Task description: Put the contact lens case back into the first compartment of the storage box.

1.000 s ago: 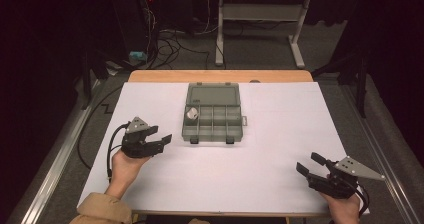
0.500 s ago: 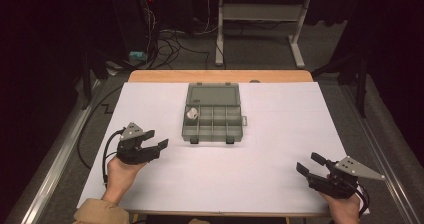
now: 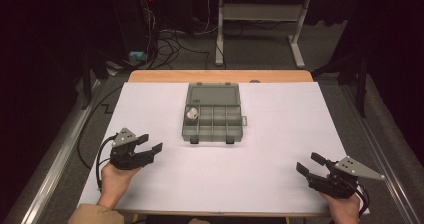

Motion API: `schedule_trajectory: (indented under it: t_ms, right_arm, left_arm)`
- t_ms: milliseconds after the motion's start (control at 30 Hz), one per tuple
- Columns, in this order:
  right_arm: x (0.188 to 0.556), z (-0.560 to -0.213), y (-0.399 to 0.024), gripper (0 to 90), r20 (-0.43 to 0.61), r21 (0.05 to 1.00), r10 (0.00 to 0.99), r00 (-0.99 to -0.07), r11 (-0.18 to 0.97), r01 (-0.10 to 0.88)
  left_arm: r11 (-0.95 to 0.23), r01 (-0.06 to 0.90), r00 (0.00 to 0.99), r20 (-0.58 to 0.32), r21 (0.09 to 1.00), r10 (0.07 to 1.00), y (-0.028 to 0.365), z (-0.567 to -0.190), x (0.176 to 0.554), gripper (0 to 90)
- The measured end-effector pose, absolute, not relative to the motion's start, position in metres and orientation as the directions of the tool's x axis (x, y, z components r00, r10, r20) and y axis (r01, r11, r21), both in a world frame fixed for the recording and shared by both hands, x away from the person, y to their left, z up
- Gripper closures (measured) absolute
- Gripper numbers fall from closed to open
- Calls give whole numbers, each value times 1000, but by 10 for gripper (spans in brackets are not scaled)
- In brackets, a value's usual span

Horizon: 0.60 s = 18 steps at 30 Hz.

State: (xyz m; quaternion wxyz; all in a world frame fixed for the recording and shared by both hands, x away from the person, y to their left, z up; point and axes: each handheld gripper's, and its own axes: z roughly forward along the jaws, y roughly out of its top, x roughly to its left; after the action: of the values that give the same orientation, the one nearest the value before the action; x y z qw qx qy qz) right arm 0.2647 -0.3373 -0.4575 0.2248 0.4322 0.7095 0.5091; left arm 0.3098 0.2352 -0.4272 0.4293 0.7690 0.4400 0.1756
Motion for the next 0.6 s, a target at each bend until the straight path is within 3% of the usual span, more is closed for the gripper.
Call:
schedule_trajectory:
  t_ms: [600]
  right_arm:
    - [265,-457,-337,295,121,916,844,-522,107,386]
  left_arm:
    - [-206,516,528,-120,831,841,249,-445,288,337]
